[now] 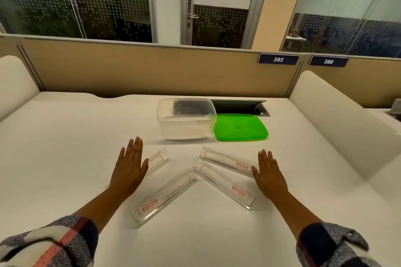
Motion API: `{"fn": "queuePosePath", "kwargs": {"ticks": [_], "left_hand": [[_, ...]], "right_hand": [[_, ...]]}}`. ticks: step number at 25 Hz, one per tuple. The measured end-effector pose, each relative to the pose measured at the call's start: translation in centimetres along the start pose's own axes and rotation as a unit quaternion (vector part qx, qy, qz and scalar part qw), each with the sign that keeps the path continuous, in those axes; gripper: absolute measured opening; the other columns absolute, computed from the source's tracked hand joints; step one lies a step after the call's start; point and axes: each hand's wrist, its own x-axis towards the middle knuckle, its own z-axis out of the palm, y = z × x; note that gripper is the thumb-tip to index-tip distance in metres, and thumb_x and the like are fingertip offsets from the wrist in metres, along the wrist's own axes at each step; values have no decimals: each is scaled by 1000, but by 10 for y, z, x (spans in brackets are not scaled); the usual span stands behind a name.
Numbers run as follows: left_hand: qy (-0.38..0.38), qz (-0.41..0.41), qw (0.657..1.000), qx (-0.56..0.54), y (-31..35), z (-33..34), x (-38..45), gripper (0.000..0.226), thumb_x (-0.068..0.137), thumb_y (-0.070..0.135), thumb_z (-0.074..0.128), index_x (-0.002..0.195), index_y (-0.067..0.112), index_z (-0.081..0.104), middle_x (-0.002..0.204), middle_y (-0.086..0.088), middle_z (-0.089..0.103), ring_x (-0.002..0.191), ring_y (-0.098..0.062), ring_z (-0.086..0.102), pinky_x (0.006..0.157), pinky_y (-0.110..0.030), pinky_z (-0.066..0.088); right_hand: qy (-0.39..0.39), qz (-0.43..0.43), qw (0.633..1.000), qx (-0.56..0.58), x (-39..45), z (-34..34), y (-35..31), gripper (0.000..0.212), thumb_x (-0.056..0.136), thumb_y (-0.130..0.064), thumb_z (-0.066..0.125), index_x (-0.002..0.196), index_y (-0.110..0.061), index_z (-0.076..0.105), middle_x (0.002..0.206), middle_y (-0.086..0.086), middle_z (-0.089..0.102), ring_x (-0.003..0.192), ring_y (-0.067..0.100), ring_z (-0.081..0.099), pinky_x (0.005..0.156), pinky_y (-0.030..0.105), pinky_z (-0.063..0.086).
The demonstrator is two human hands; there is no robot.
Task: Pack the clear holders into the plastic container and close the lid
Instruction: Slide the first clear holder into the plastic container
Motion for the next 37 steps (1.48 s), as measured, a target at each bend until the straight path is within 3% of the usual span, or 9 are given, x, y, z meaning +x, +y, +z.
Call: {"fn": "queuePosePath", "kwargs": {"ticks": [4,6,12,15,20,23,26,34,37], "left_hand": [[-16,-4,1000,7,-1,9,-7,72,86,49,5,143,8,-8,158,-8,3,147,-21,-1,120,-38,4],[-22,-1,1000,15,-2,13,-9,70,87,44,12,145,8,-3,158,-9,5,147,-22,1,120,-38,5],[-42,-1,999,-1,-3,16,-12,67,92,41,26,146,8,5,158,-9,6,147,-23,6,120,-41,10],[-38,6,999,27,-8,18,-15,65,93,30,43,146,9,13,158,-10,11,146,-25,14,119,-42,18],[-54,-63,996,43,-18,13,-16,59,90,29,53,139,4,34,141,-16,46,122,-30,52,99,-40,45],[-35,-61,996,48,-22,12,-17,38,87,27,58,117,3,57,116,-16,62,96,-29,63,78,-38,52],[-22,-67,997,20,-22,12,-17,25,85,24,61,101,4,64,108,-14,62,88,-26,63,69,-35,53],[-9,-42,999,-24,-14,2,-11,22,90,21,56,101,5,65,107,-11,59,76,-25,64,61,-28,49],[0,-11,999,-41,-8,-7,-1,21,89,22,57,101,7,66,103,-9,59,75,-24,62,58,-24,42]], "right_hand": [[-6,29,999,18,-6,7,-1,65,97,-46,13,148,-8,-4,159,8,-8,147,23,-7,121,35,-1],[-5,25,999,22,-5,9,-3,63,99,-39,22,148,-9,-4,159,9,-4,147,22,-7,119,33,-3],[9,31,999,29,-6,6,-7,64,98,-42,22,148,-9,-2,159,9,-2,147,23,-5,121,36,1],[57,19,998,18,-1,-3,-19,82,85,-60,-7,148,-8,-3,155,5,-11,147,23,-5,121,36,1],[94,-43,993,59,16,-18,-61,95,75,-67,-18,148,-10,2,159,9,2,147,22,-6,119,34,0],[93,-85,990,60,22,-20,-94,74,91,-56,7,148,-10,5,159,9,3,147,23,-6,119,33,0],[79,-142,985,65,24,-12,-131,64,98,-37,33,148,-8,5,159,11,2,147,26,-5,117,32,-4],[39,-231,965,119,26,2,-182,59,100,-27,34,148,-11,4,159,8,-1,147,21,-6,116,26,-6],[-21,-190,949,252,31,-3,-186,54,100,-26,36,148,-15,15,158,8,16,146,21,13,119,31,12]]}}
